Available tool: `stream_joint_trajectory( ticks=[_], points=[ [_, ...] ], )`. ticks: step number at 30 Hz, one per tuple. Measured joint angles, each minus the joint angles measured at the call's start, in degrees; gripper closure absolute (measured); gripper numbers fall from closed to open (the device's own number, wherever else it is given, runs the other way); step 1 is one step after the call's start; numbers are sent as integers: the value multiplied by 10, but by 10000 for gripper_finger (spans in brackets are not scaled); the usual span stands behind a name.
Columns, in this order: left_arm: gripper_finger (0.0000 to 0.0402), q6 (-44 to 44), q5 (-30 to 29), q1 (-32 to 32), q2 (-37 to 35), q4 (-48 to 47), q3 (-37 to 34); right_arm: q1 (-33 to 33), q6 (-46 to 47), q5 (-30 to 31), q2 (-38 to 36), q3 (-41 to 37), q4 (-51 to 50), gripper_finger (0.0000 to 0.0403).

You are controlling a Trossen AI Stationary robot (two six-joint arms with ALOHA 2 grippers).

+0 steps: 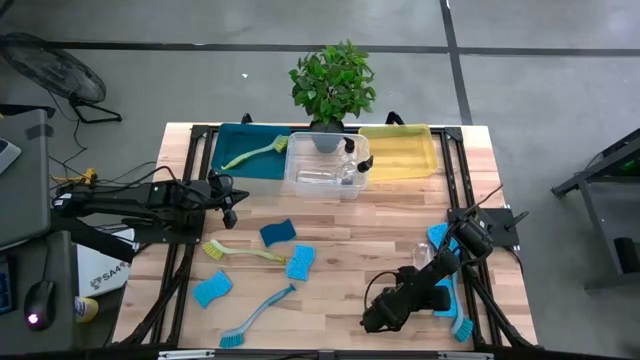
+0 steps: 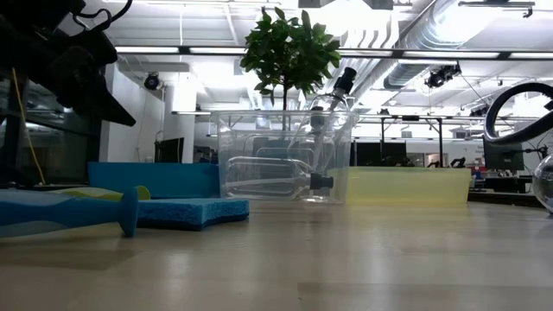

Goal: Pick & Place Kitchen Sink Supplies
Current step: Put the transparent soap dispenser into the transparent bin

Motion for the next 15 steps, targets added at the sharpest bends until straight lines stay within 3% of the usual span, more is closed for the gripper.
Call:
stream_joint_trajectory(
  ticks=[4,15],
  points=[
    [401,0,0,0,0,0,0,0,-5,0,0,0,-6,274],
    [401,0,0,0,0,0,0,0,-75,0,0,0,-14,270]
  ],
)
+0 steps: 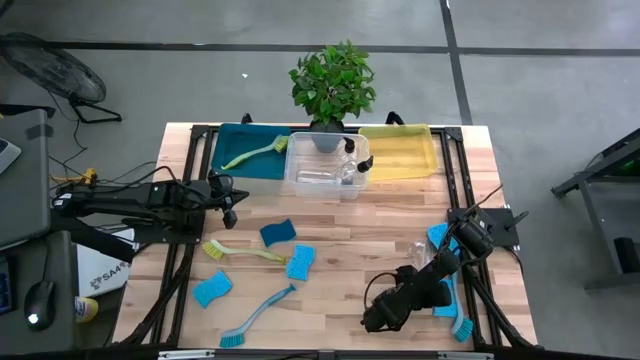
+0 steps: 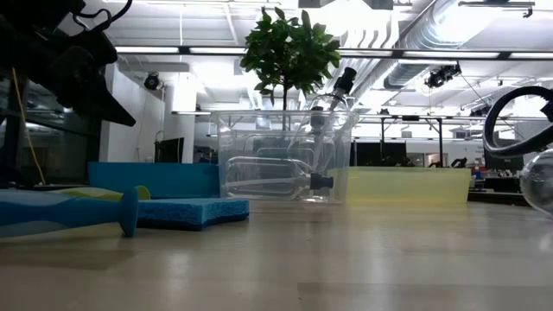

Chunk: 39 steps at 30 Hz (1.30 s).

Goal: Pick & Place Kitchen Sink Supplies
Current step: Put the transparent soap dispenser into the transparent bin

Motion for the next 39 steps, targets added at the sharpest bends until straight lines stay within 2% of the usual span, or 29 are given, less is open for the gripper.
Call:
stream_joint_trajectory(
  ticks=[10,16,28,32,39],
  points=[
    [401,0,0,0,0,0,0,-20,-134,10,0,37,-39,274],
    [401,0,0,0,0,0,0,-40,-228,79,-13,77,-35,274],
    [401,0,0,0,0,0,0,-94,-419,144,-70,119,-40,274],
    [401,0,0,0,0,0,0,-112,-458,188,-92,140,-40,274],
    [401,-9,0,0,0,0,0,-148,-541,267,-108,217,-40,274]
  ],
)
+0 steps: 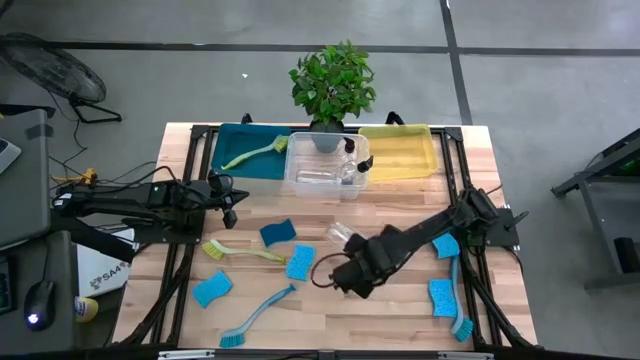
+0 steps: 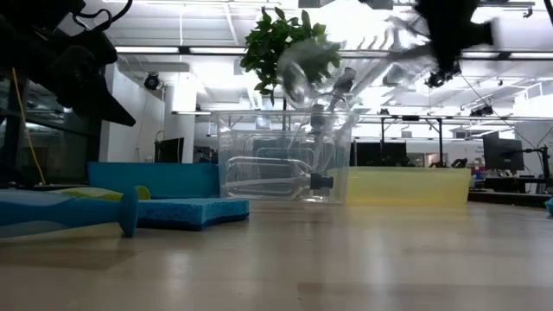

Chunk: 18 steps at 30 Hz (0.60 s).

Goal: Pick & Place Kitchen Sink Supplies
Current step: Put the transparent soap dispenser into the transparent bin

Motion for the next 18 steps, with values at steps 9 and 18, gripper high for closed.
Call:
stream_joint_trajectory(
  ticks=[9,18],
  points=[
    [401,-15,4,0,0,0,0,-59,-163,36,0,125,1,274],
    [401,-23,6,0,0,0,0,-148,-334,20,0,199,0,274]
  ],
)
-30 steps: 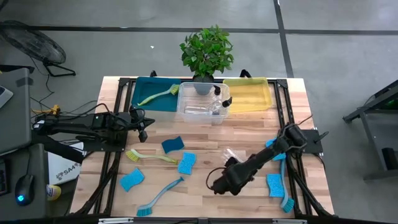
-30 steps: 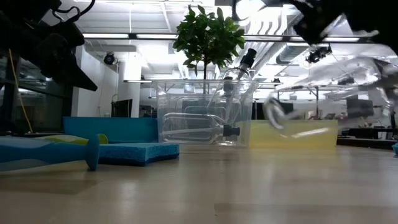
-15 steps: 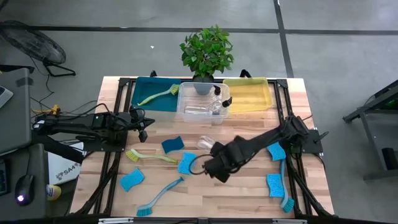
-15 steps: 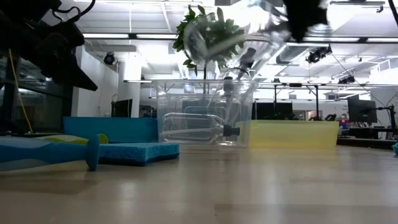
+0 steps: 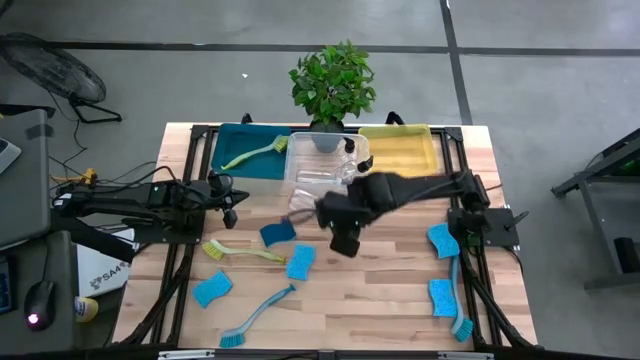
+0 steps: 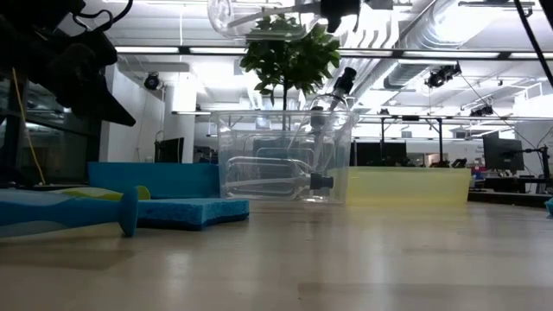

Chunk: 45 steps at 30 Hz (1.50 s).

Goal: Pick & Place Kitchen Sink Supplies
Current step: Put the transparent soap dispenser into the transparent bin

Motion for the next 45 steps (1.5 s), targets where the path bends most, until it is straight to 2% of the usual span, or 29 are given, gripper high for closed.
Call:
stream_joint_trajectory(
  ticks=[5,11,18,22,25,30,33,36,41,45],
  points=[
    [401,-12,0,0,0,-1,0,-55,-72,3,0,6,0,274],
    [401,-28,0,0,0,-9,0,-98,-158,87,0,6,0,274],
    [401,-46,1,0,0,-18,0,-99,-347,258,0,3,1,274],
    [401,-53,0,0,0,-18,0,-83,-496,407,0,-18,6,274],
    [401,-59,0,0,0,-18,0,-70,-641,490,0,-47,24,274],
    [401,-74,0,0,0,-19,0,-59,-882,632,0,-126,146,274],
    [401,-82,0,0,0,-19,0,-63,-953,653,0,-165,244,274],
    [401,-87,0,0,0,-20,0,-73,-956,669,1,-192,288,274],
    [401,-101,-1,0,1,-33,0,-101,-912,704,1,-224,294,274],
    [401,-106,-1,0,6,-33,0,-128,-918,702,1,-246,309,274]
  ],
)
